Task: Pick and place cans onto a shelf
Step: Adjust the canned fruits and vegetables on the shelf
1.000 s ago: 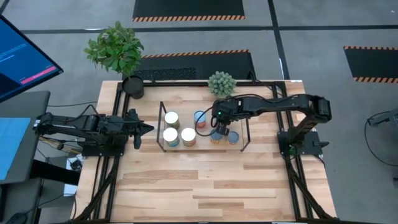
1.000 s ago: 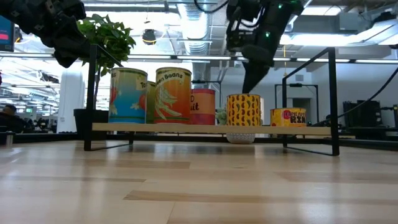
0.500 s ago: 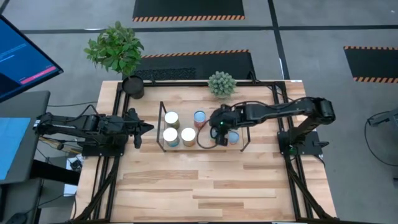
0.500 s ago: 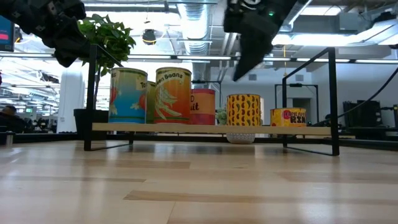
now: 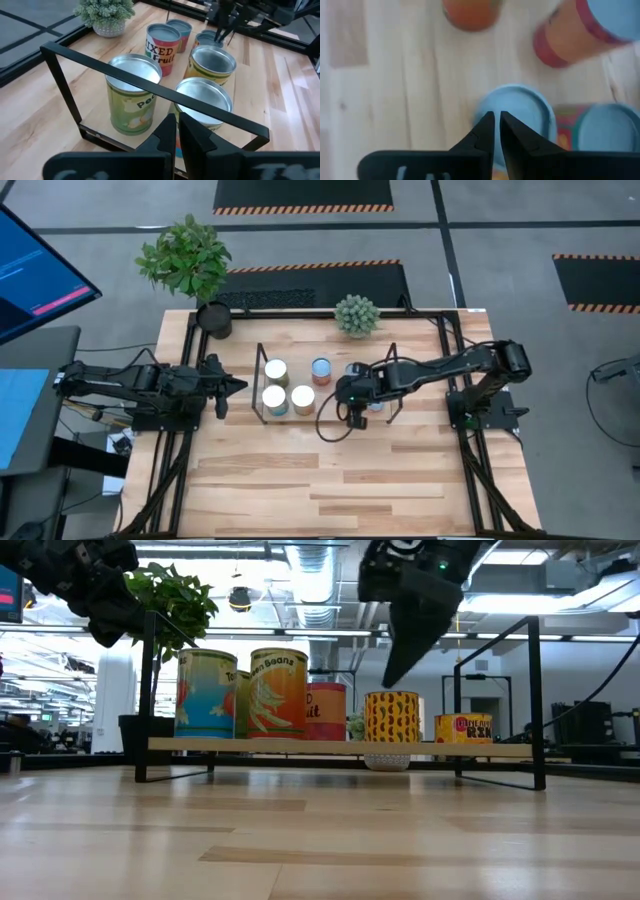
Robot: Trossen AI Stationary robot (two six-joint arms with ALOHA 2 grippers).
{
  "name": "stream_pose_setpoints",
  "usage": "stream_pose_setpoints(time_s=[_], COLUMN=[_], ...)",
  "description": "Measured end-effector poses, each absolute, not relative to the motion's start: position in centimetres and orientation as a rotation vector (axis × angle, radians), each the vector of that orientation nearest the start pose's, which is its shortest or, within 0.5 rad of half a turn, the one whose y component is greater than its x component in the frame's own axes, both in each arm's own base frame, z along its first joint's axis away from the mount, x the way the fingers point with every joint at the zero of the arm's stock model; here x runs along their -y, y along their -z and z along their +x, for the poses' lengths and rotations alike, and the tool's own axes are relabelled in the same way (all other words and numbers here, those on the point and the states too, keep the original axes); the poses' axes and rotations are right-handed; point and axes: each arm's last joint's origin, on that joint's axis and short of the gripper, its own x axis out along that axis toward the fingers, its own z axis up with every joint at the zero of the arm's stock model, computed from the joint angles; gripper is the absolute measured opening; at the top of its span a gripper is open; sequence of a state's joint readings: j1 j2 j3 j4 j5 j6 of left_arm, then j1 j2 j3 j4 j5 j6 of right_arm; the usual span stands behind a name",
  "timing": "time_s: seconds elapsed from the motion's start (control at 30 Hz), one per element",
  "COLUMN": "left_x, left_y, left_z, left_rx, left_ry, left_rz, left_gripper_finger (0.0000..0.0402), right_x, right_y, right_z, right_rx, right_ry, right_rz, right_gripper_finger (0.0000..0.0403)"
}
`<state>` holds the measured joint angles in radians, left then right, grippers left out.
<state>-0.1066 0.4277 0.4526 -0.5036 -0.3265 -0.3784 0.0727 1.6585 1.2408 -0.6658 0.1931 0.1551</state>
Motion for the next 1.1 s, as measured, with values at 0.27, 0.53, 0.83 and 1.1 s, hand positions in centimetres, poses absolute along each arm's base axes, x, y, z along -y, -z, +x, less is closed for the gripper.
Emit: stream_pose_setpoints(time_s=[0.27, 0.53, 0.83, 1.1], left_x=[0.22, 0.22, 0.21, 0.21], left_y=[-23.54, -23.52, -23.52, -23.52], left_z=[10.77, 10.77, 10.77, 10.77], left_rx=[-0.419, -0.421, -0.421, -0.421], left_ry=[-0.300, -0.301, -0.302, -0.302], left_rz=[-0.266, -0.265, -0.265, -0.265], left_gripper_finger=[0.0008, 0.0008, 0.0008, 0.0008], right_x=[-1.50, -1.28, -1.29, -1.28], right_y=[-23.72, -23.25, -23.09, -23.02], right_z=[33.70, 33.51, 33.41, 33.31], right_rx=[-1.054, -1.065, -1.074, -1.088], right_ry=[0.213, 0.234, 0.237, 0.237], right_rz=[-0.001, 0.022, 0.023, 0.020], right_gripper_finger=[0.0054, 0.0054, 0.0054, 0.0054])
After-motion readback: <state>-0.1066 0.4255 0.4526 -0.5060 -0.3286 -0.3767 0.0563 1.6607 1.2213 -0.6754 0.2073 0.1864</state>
